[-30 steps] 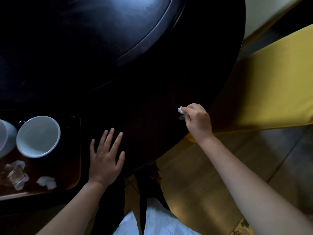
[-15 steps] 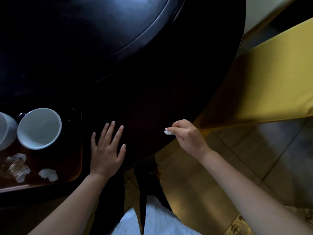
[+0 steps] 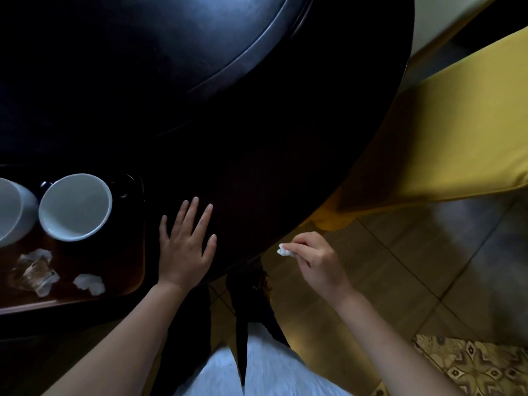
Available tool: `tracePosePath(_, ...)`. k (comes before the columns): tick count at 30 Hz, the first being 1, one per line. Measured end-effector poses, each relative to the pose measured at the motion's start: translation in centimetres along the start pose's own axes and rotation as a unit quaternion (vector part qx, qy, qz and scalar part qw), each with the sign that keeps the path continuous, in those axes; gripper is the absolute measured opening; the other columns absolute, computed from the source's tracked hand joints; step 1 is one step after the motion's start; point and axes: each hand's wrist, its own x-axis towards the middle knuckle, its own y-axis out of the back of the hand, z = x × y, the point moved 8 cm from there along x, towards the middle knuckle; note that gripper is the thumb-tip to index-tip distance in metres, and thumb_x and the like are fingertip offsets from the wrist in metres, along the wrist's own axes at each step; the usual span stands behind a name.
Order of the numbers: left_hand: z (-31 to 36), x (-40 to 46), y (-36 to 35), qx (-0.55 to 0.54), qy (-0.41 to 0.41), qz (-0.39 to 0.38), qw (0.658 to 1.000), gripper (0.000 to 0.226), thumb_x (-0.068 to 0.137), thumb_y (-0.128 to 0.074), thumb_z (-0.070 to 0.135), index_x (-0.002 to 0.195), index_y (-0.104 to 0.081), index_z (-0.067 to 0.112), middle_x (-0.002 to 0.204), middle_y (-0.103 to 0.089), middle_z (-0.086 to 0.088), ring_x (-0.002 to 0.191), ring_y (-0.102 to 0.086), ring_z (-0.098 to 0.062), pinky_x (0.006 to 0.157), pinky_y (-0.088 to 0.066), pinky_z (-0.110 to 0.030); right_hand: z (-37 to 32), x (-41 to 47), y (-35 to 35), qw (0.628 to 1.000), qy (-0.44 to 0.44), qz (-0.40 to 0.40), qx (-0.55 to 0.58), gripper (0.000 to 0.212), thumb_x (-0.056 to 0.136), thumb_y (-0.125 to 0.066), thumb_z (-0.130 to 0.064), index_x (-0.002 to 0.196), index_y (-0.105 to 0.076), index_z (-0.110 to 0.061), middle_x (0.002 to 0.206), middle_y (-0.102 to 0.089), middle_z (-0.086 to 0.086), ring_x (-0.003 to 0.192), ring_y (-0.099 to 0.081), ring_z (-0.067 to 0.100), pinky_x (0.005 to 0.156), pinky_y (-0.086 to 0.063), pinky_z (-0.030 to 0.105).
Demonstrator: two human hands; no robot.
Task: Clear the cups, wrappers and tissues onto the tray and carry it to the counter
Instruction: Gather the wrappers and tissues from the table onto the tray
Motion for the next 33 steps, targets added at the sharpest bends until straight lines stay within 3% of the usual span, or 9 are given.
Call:
tracePosePath(4,0.0,0.0,0.1,-0.030,0.004,-0.008,1.000,0.059,0.088,-0.028,0.045,0.144,-0.021,0.027,0.157,-0.014,-0.002,0.144,-0.003,-0.014,0.115,0.001,-0.048,-0.7,0.0,0.1,0.995,-0.052,0.066,0.052,0.021,0.080,-0.062,-0.002,0.099,-0.070,-0.007,0.088,-0.066,0.008,0.082,-0.062,0.016,0.067,-0.058,0.025)
tracePosePath(6,0.4,0.1,0.7,-0.078,0.028,-0.007,0.997,0.058,0.090,-0.039,0.039,0.144,-0.025,0.026,0.157,-0.015,-0.002,0.144,-0.002,-0.014,0.116,0.003,-0.046,-0.9,0.4,0.1,0.989,-0.087,0.094,0.077,0.023,0.079,-0.066,0.002,0.098,-0.071,-0.009,0.088,-0.066,0.006,0.081,-0.062,0.016,0.065,-0.058,0.025)
tracePosePath(8,1.5,-0.1,2.1,-0.169,0.046,0.021,0.984,0.055,0.087,-0.054,0.027,0.139,-0.037,0.020,0.152,-0.030,-0.005,0.143,-0.016,-0.016,0.117,-0.009,-0.045,-1.6,0.8,-0.1,0.986,-0.095,0.107,0.090,0.022,0.078,-0.068,0.003,0.096,-0.071,-0.009,0.086,-0.065,0.006,0.078,-0.062,0.014,0.064,-0.056,0.024)
tracePosePath(10,3.6,-0.6,3.7,-0.269,0.008,0.052,0.962,0.054,0.082,-0.064,0.020,0.133,-0.047,0.016,0.139,-0.048,-0.005,0.133,-0.038,-0.014,0.112,-0.029,-0.036,-2.5,1.4,-0.4,0.987,-0.080,0.101,0.092,0.018,0.078,-0.069,-0.001,0.095,-0.071,-0.008,0.085,-0.065,0.006,0.077,-0.062,0.013,0.064,-0.056,0.024)
tracePosePath(12,5.8,-1.3,4.4,-0.311,-0.045,0.041,0.948,0.051,0.079,-0.068,0.018,0.127,-0.054,0.016,0.128,-0.058,0.001,0.121,-0.050,-0.008,0.103,-0.040,-0.026,-3.3,1.8,-0.7,0.990,-0.069,0.086,0.086,0.015,0.079,-0.068,-0.004,0.093,-0.071,-0.008,0.085,-0.066,0.006,0.078,-0.062,0.012,0.066,-0.056,0.023)
tracePosePath(18,6.5,-2.5,5.2,-0.350,-0.051,0.057,0.934,0.020,0.075,-0.072,0.013,0.095,-0.069,0.015,0.096,-0.068,0.004,0.093,-0.063,-0.004,0.083,-0.050,-0.015,-5.8,2.5,-0.3,0.991,-0.045,0.085,0.096,0.009,0.077,-0.071,-0.009,0.086,-0.069,-0.010,0.085,-0.067,0.004,0.080,-0.061,0.008,0.071,-0.053,0.018)
tracePosePath(26,3.6,-4.7,6.6,-0.368,0.037,0.102,0.923,0.010,0.076,-0.071,0.011,0.086,-0.071,0.012,0.081,-0.069,0.003,0.077,-0.065,-0.004,0.071,-0.054,-0.018,-8.9,3.2,-1.2,0.991,-0.031,0.059,0.113,0.009,0.084,-0.062,-0.012,0.090,-0.068,-0.009,0.089,-0.065,0.003,0.086,-0.060,0.009,0.076,-0.051,0.017)
tracePosePath(30,1.2,-6.4,7.4,-0.362,0.068,0.120,0.922,0.012,0.075,-0.071,0.009,0.087,-0.069,0.012,0.082,-0.068,0.005,0.084,-0.064,-0.004,0.072,-0.051,-0.012,-7.8,3.4,-2.8,0.994,-0.078,0.072,-0.013,0.035,0.087,-0.044,-0.027,0.116,-0.060,-0.014,0.116,-0.061,0.007,0.112,-0.053,0.020,0.094,-0.049,0.035)
tracePosePath(33,-1.7,-7.9,8.0,-0.362,0.098,0.138,0.917,0.013,0.075,-0.071,0.008,0.088,-0.069,0.013,0.083,-0.068,0.006,0.085,-0.064,-0.003,0.073,-0.050,-0.011,-6.7,3.5,-5.7,0.981,-0.124,0.001,-0.152,0.051,0.088,-0.049,-0.035,0.136,-0.040,-0.019,0.143,-0.041,0.017,0.133,-0.035,0.035,0.104,-0.034,0.053)
